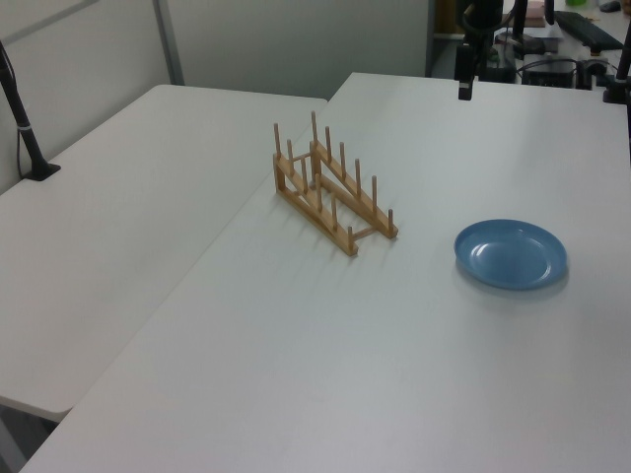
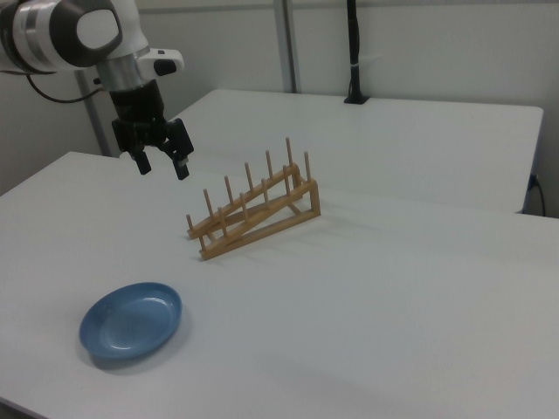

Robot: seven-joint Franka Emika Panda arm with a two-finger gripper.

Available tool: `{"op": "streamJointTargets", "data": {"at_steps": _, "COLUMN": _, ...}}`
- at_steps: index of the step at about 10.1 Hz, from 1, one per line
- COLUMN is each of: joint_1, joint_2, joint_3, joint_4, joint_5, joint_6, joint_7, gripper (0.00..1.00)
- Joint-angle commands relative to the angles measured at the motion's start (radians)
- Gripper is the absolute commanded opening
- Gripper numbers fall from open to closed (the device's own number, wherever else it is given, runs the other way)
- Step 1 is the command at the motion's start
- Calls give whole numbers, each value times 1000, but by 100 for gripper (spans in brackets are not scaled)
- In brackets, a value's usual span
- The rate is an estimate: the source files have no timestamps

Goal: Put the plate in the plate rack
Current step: 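Move the open gripper down over the rim of the blue plate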

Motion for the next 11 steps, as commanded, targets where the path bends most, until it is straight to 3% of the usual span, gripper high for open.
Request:
{"op": "streamJointTargets", "data": {"at_steps": 1, "joint_1": -2, "joint_2": -16, "joint_3": -3, "joint_4": -20, "joint_5": 19, "joint_6": -1, "joint_7": 2, "gripper": 100}}
{"op": "streamJointTargets", "data": {"at_steps": 6, "joint_1": -10, "joint_2": -2, "joint_3": -1, "joint_4": -23, "joint_5": 19, "joint_6": 2, "joint_7": -51, "gripper": 100}}
{"op": "streamJointTargets", "data": {"at_steps": 9, "joint_1": -10, "joint_2": 44, "joint_3": -3, "joint_4": -87, "joint_5": 18, "joint_6": 9, "joint_7": -348, "gripper": 100}}
{"op": "streamJointTargets", "data": {"at_steps": 11, "joint_1": -10, "joint_2": 85, "joint_3": -3, "joint_4": -176, "joint_5": 7, "joint_6": 12, "joint_7": -633, "gripper": 86}}
